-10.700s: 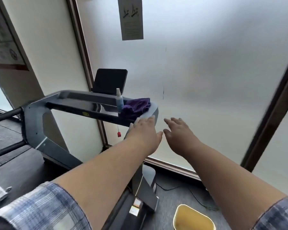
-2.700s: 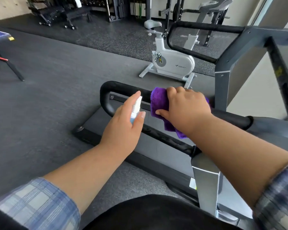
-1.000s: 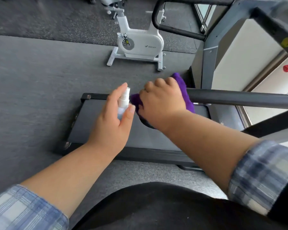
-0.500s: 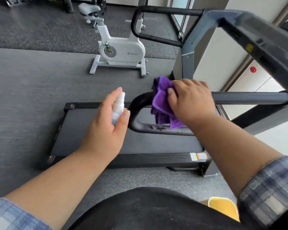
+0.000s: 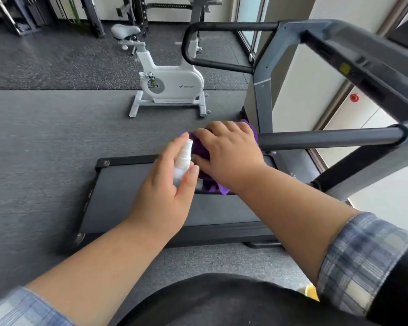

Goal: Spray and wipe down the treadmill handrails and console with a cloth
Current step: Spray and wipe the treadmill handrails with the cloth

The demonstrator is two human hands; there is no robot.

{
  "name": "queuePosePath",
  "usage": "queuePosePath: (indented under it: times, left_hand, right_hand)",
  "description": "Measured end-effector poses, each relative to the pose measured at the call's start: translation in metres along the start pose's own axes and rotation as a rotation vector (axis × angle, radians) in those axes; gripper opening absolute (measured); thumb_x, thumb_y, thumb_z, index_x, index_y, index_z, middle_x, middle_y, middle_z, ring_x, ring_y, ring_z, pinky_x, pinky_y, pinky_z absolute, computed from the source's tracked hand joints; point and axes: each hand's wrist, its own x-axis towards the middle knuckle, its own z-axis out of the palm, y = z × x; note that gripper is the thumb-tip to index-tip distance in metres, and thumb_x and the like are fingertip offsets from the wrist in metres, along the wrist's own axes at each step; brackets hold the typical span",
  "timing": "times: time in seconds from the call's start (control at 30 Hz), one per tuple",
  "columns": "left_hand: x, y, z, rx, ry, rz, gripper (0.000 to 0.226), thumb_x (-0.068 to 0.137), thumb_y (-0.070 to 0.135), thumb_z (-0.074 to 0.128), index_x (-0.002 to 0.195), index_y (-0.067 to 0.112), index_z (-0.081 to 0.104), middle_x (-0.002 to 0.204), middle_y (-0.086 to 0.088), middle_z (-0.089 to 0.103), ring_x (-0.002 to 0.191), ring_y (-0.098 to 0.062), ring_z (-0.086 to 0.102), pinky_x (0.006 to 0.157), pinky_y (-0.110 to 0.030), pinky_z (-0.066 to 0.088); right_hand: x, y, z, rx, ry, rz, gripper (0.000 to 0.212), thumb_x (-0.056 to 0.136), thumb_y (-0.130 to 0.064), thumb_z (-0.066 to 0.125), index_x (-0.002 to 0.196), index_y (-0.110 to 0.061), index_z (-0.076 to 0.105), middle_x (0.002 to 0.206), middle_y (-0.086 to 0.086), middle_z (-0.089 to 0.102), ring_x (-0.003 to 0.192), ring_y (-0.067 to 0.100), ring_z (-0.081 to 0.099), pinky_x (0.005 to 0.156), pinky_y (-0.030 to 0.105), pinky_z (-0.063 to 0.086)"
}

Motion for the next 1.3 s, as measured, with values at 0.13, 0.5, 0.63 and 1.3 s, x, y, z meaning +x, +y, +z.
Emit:
queuePosePath:
  times: [0.13, 0.5, 0.63, 1.3]
  left_hand:
    - [-0.004, -0.007, -0.002, -0.004, 0.029, -0.050, 0.041, 0.099, 0.043, 0.046, 0.135, 0.054, 0.030, 0.141, 0.008, 0.054, 0.120, -0.011, 0.057, 0.092, -0.001, 0.034]
    - [-0.015, 0.008, 0.012, 0.002, -0.009, -0.065, 0.042, 0.096, 0.036, 0.053, 0.126, 0.056, 0.032, 0.106, 0.016, 0.057, 0.081, -0.007, 0.058, 0.071, -0.027, 0.047]
    - [-0.002, 0.021, 0.024, 0.003, 0.013, -0.079, 0.046, 0.091, 0.033, 0.062, 0.121, 0.055, 0.036, 0.099, 0.023, 0.059, 0.085, -0.007, 0.059, 0.073, -0.030, 0.050]
    - [-0.001, 0.080, 0.097, 0.073, 0.029, -0.098, 0.058, 0.088, 0.039, 0.056, 0.124, 0.074, 0.027, 0.100, 0.014, 0.063, 0.092, -0.003, 0.060, 0.073, -0.006, 0.042]
  right_hand:
    - [-0.021, 0.064, 0.001, -0.010, 0.120, 0.153, 0.052, 0.092, -0.064, 0.037, 0.111, -0.025, 0.065, 0.103, 0.004, 0.068, 0.098, 0.032, 0.061, 0.092, 0.043, 0.039]
    - [-0.002, -0.002, 0.003, 0.057, 0.023, 0.156, 0.062, 0.094, -0.065, 0.035, 0.142, -0.028, 0.050, 0.130, -0.003, 0.059, 0.119, 0.029, 0.051, 0.106, 0.052, 0.029]
    - [-0.012, 0.024, 0.006, 0.080, 0.084, 0.073, 0.057, 0.090, -0.064, 0.044, 0.135, -0.030, 0.056, 0.115, -0.001, 0.065, 0.106, 0.031, 0.058, 0.098, 0.049, 0.037]
    - [-0.081, 0.219, -0.010, 0.115, 0.180, 0.472, 0.046, 0.095, -0.057, 0.036, 0.098, -0.024, 0.068, 0.103, 0.001, 0.069, 0.103, 0.030, 0.057, 0.103, 0.047, 0.032]
